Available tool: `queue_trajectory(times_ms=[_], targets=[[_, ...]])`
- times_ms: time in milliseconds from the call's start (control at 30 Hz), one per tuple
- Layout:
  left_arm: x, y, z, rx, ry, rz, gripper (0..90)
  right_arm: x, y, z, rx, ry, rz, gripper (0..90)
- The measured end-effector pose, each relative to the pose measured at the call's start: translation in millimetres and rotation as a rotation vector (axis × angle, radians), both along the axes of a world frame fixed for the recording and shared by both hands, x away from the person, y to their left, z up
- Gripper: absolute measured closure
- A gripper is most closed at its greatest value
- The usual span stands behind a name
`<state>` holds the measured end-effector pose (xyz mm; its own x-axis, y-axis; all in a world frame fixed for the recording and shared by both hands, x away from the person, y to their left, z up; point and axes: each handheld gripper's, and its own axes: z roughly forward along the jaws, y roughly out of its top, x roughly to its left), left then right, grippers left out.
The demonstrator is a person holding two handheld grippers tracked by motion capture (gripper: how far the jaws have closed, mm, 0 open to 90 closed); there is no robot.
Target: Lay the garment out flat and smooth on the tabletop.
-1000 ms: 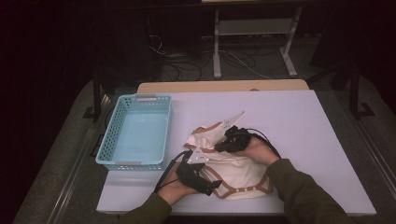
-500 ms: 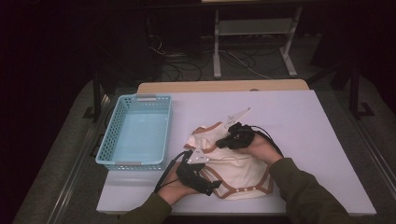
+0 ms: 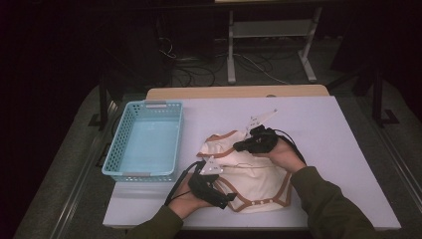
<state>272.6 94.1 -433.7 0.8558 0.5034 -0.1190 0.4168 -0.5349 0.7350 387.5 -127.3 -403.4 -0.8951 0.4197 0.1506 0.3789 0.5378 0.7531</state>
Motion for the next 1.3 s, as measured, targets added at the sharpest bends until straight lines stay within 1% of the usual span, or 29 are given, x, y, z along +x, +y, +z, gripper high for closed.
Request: queue_trajectory(times_ms=[267, 400, 467, 567, 600, 733, 800, 1033, 1100, 1300], targets=[[0.2, -0.1, 0.0, 0.005, -0.004, -0.001, 0.0, 3.8, -13.8, 8.3, 0.027, -0.018, -0.045, 86.9], [0.2, -0.4, -0.5, 0.008, -0.001, -0.002, 0.0, 5.1, -19.2, 11.2, 0.031, -0.027, -0.069, 86.9], [0.3, -0.3, -0.5, 0.010, -0.002, -0.004, 0.0, 5.5, -20.5, 11.8, 0.031, -0.028, -0.072, 87.0], [0.5, -0.4, -0.8, 0.012, -0.001, -0.005, 0.0, 6.8, -25.6, 14.2, 0.032, -0.037, -0.096, 87.0], [0.1, -1.0, -1.3, 0.002, 0.002, 0.003, 0.0, 7.0, -26.7, 14.8, 0.033, -0.037, -0.100, 87.0], [0.3, -1.0, -1.2, 0.001, 0.002, 0.005, 0.0, 8.4, -32.7, 17.0, 0.041, -0.044, -0.118, 87.1], [0.6, -0.2, -0.6, 0.012, -0.001, -0.004, 0.0, 8.5, -35.7, 18.6, 0.042, -0.045, -0.134, 87.0], [0.8, -0.8, -1.2, 0.012, -0.001, -0.005, 0.0, 10.3, -47.2, 23.5, 0.046, -0.061, -0.162, 87.0], [1.0, -0.5, -1.1, 0.013, -0.001, -0.004, 0.0, 10.8, -50.6, 24.2, 0.049, -0.056, -0.174, 87.1], [1.3, -0.4, -1.3, 0.014, -0.002, -0.005, 0.0, 13.8, -63.3, 24.8, 0.050, -0.060, -0.209, 87.1]])
